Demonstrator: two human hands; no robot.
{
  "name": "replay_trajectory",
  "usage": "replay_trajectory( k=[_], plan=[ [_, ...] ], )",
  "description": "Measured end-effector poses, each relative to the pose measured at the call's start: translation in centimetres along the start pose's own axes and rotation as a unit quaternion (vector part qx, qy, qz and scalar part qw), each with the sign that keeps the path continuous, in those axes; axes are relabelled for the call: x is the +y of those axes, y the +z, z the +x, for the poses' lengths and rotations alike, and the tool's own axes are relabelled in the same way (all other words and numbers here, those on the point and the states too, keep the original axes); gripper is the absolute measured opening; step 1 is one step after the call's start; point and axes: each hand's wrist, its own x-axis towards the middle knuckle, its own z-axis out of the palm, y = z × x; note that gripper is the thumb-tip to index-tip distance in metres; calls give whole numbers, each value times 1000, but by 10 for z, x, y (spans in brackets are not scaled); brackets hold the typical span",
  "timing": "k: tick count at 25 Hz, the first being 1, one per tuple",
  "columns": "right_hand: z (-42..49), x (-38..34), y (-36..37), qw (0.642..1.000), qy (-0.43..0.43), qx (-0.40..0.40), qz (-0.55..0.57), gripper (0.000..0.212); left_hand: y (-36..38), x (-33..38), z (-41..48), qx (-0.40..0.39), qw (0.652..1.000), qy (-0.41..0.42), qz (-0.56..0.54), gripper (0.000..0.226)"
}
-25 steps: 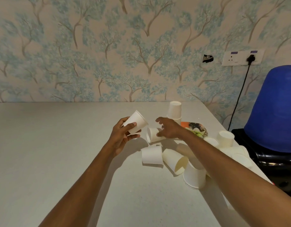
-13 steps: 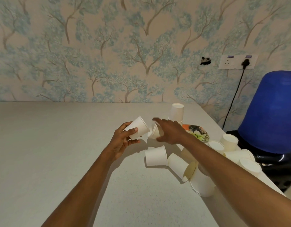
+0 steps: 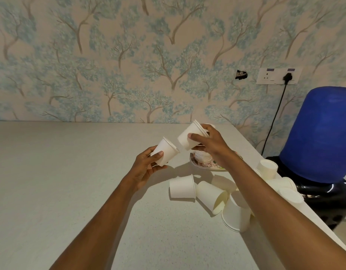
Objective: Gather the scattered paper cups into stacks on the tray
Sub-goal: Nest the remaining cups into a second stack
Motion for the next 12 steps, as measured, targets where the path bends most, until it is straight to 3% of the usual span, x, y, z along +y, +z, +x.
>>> replay_trajectory(
  k=[7,12],
  plan=[
    [-6,25,22,995,25,-38,-86,56,11,3,1,-12,999,4,49,55],
    [-11,36,27,961,39,-185,-200,75,18,1,3,-22,999,0,47,58]
  ],
)
